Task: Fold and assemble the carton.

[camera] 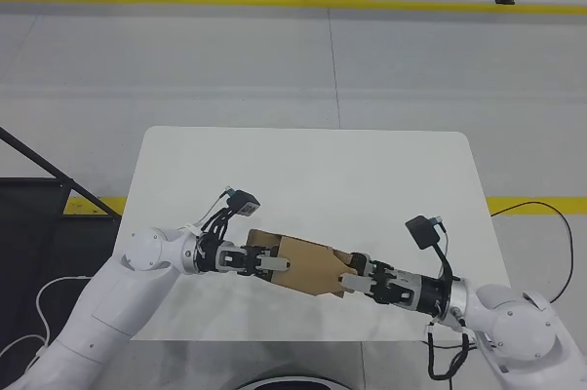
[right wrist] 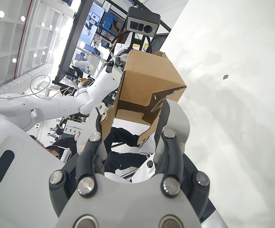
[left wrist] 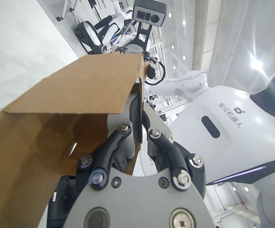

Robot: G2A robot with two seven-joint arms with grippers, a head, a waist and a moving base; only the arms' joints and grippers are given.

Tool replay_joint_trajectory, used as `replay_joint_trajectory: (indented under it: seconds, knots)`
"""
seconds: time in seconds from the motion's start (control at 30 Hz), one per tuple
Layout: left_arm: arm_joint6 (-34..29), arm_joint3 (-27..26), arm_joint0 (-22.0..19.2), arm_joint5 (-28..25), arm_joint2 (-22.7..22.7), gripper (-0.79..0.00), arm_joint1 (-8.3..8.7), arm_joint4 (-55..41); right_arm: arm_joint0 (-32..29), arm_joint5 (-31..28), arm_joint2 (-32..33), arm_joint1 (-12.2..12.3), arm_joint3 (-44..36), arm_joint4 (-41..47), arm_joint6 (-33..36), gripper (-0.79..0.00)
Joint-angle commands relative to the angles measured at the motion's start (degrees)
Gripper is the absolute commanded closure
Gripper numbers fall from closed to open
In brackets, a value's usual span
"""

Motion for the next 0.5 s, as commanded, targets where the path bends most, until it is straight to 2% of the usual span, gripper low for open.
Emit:
replay_joint_trajectory:
  seconds: [0.0,0.13,0.47]
  knots:
    - [0.1,-0.1,0.0,-0.1,0.0,0.0,0.06,-0.1,0.0,-0.1,0.0,0.0,0.1,0.1,0.0,-0.483]
    - [0.1,-0.2,0.0,-0.1,0.1,0.0,0.18,-0.1,0.0,-0.3,0.1,0.0,0.5,0.3,0.1,-0.496]
    - [0.5,-0.8,-0.3,-0.5,0.6,0.0,0.36,-0.3,-0.3,-0.6,0.2,-0.1,1.4,0.8,0.5,-0.471]
